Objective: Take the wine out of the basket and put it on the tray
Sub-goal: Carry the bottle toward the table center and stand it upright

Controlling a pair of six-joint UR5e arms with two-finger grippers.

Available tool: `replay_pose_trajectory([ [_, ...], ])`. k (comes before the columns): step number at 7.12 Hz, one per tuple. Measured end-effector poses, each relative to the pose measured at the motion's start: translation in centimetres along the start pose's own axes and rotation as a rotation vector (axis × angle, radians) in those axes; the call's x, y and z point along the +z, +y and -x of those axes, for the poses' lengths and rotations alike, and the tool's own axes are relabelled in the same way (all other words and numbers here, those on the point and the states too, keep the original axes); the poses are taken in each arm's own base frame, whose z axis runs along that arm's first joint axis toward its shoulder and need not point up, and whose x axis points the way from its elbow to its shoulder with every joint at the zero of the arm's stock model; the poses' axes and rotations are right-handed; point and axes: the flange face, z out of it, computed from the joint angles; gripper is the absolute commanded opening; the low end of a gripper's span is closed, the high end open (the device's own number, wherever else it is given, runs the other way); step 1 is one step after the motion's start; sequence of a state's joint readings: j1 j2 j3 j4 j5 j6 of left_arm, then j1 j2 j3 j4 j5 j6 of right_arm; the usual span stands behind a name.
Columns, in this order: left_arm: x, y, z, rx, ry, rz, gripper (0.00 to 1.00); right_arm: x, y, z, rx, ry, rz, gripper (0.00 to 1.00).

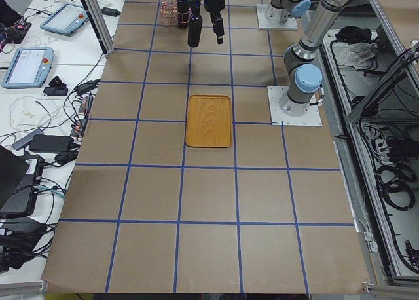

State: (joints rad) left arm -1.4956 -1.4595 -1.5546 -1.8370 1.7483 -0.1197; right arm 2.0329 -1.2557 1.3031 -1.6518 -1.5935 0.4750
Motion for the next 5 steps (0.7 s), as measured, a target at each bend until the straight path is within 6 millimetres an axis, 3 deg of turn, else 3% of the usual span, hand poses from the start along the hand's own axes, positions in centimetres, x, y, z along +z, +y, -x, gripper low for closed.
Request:
replay_pose_trajectory([
  [3,-0.6,0.6,-0.1,0.001,0.016,-0.016,1.00,3.6,-0.9,1.4,-0.013,0.009,0.023,0.14],
  [5,-0.9,1.0,-0.3,0.001,0.040,-0.020,1.00,5.6,-0.4,2.5,-0.020,0.011,0.036,0.18],
])
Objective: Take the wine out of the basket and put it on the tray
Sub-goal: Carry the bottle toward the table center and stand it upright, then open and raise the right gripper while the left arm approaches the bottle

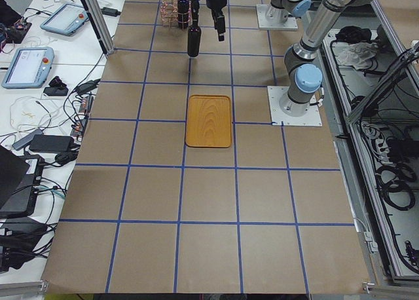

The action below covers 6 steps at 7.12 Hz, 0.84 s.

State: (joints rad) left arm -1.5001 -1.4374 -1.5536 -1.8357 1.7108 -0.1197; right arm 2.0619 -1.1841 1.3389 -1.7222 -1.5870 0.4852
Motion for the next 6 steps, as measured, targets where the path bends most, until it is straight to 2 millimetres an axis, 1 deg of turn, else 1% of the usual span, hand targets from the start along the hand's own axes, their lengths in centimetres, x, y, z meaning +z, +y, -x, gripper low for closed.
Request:
replay_pose_trajectory([
  [1,0.0,0.0,-0.1,0.000,0.005,0.001,1.00,0.5,0.1,0.3,-0.002,-0.001,0.003,0.24],
  [2,0.0,0.0,-0.2,0.001,0.009,0.002,1.00,0.7,0.2,0.4,-0.004,-0.001,0.004,0.67],
  [3,0.1,0.0,-0.3,-0.001,0.011,0.003,1.00,0.8,0.3,0.4,-0.005,-0.002,0.003,0.81],
  [4,0.0,0.1,-0.5,-0.005,0.026,0.003,1.00,0.7,0.3,0.4,-0.007,-0.006,0.002,0.93],
  [5,0.0,0.1,-0.9,-0.006,0.062,0.005,1.00,0.3,0.2,0.2,-0.012,-0.014,-0.003,0.99],
  [6,0.1,-0.3,-1.4,-0.005,0.101,0.004,1.00,-1.0,0.0,-0.2,-0.017,-0.026,-0.023,0.99],
])
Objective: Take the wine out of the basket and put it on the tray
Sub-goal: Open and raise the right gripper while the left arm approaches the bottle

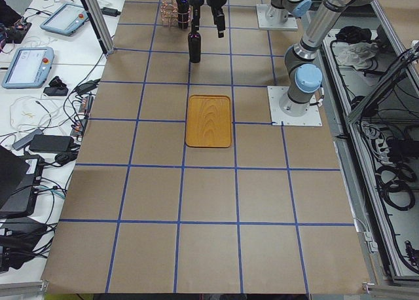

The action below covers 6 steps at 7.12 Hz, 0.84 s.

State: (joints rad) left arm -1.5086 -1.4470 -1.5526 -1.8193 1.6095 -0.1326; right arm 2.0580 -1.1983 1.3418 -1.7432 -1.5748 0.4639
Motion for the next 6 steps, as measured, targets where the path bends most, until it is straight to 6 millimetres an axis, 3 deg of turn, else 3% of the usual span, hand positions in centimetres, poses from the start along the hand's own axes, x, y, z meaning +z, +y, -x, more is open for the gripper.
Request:
replay_pose_trajectory([
  [1,0.1,-0.5,-0.3,0.006,0.021,-0.008,1.00,-2.4,-0.3,-1.3,-0.009,-0.013,-0.029,0.99],
  [2,0.3,-1.2,-0.8,0.012,0.030,-0.025,1.00,-5.5,-0.5,-4.0,-0.022,-0.014,-0.050,0.99],
  [4,0.9,-2.4,-2.7,0.022,0.036,-0.064,1.00,-11.5,-1.1,-13.3,-0.053,0.009,-0.071,0.99],
  [6,1.7,-4.3,-6.7,-0.014,0.055,-0.152,1.00,-15.6,-0.9,-22.5,-0.113,0.035,-0.073,0.99],
])
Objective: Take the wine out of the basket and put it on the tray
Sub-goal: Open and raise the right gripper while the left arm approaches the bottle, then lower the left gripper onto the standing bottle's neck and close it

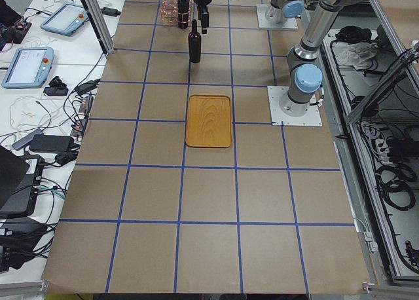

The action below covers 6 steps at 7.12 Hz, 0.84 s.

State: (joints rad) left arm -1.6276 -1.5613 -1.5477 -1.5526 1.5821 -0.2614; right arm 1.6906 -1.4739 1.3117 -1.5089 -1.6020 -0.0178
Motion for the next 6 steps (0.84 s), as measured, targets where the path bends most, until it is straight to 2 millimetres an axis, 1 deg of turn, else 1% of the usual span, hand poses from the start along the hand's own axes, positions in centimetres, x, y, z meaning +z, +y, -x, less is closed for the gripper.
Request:
replay_pose_trajectory([
  [1,1.1,-0.8,-2.6,-0.020,0.013,-0.038,1.00,-1.0,0.7,-3.1,-0.036,0.016,0.008,0.99],
  [2,2.4,-1.3,-5.5,-0.051,0.029,-0.065,1.00,-1.3,1.1,-5.2,-0.071,0.034,0.019,0.99],
  [3,3.9,-1.5,-8.2,-0.070,0.042,-0.082,1.00,-1.1,1.3,-6.2,-0.089,0.040,0.031,0.99],
  [4,5.2,-1.6,-10.3,-0.068,0.049,-0.086,1.00,-0.6,1.5,-6.6,-0.098,0.041,0.042,0.99],
  [6,7.5,-1.2,-13.7,-0.027,0.043,-0.064,1.00,-0.5,1.9,-6.7,-0.102,0.039,0.040,0.99],
])
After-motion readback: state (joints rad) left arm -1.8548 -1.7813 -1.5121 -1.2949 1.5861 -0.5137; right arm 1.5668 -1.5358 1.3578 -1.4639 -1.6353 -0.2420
